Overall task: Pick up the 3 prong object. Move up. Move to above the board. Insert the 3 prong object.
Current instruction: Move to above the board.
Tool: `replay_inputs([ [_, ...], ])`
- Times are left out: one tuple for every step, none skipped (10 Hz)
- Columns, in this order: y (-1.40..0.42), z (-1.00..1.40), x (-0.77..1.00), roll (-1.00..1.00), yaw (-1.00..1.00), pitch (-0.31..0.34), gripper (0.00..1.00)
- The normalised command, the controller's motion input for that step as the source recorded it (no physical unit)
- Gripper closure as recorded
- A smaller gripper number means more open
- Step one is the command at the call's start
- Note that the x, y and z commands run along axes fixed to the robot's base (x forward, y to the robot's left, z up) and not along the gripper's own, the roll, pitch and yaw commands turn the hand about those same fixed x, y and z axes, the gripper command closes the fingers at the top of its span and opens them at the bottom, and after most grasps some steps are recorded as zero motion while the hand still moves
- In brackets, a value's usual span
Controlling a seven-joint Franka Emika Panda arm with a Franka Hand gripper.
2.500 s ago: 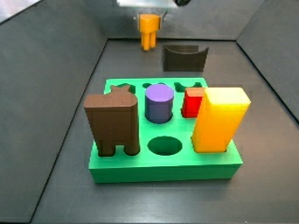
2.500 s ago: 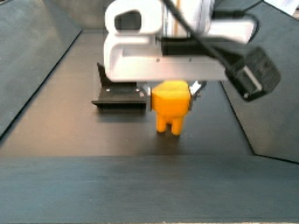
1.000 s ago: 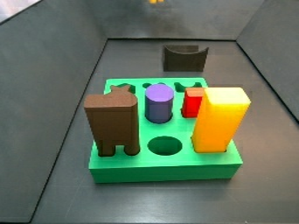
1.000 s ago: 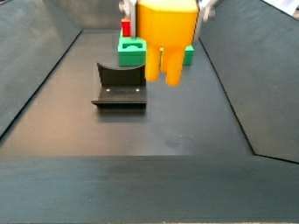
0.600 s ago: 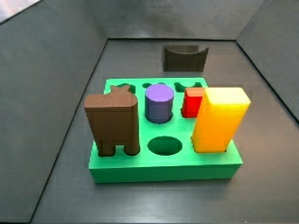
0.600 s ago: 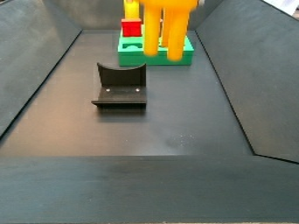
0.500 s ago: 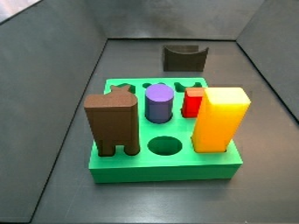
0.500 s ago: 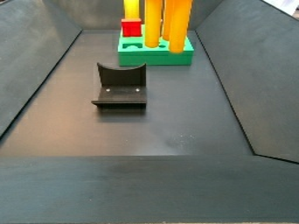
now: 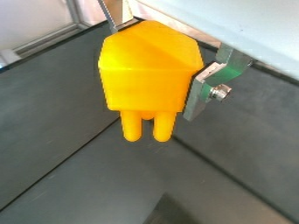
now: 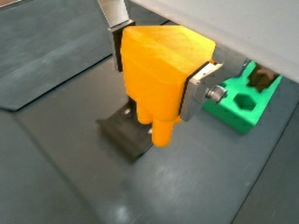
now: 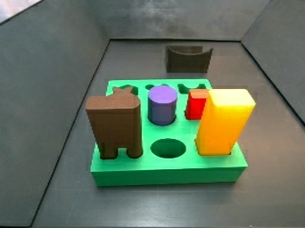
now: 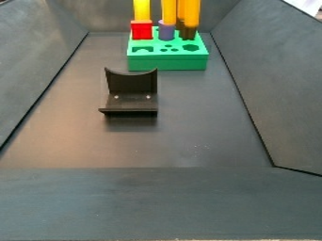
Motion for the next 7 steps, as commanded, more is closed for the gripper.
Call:
replay_inputs([
  [-1.0, 0.11, -0.08, 0.07, 0.02, 0.02, 1.0],
  [-1.0, 0.11, -0.08, 0.07, 0.01, 0.004, 1.0],
  [-1.0, 0.11, -0.08, 0.06, 0.01, 0.007, 1.0],
  [-1.0, 0.12, -0.08, 0.05, 0.01, 0.012, 1.0],
  [-1.0, 0.12, -0.09, 0.05, 0.01, 0.009, 1.0],
  [-1.0, 0.12, -0.09, 0.04, 0.01, 0.005, 1.0],
  [-1.0, 0.12, -0.09, 0.04, 0.01, 0.001, 1.0],
])
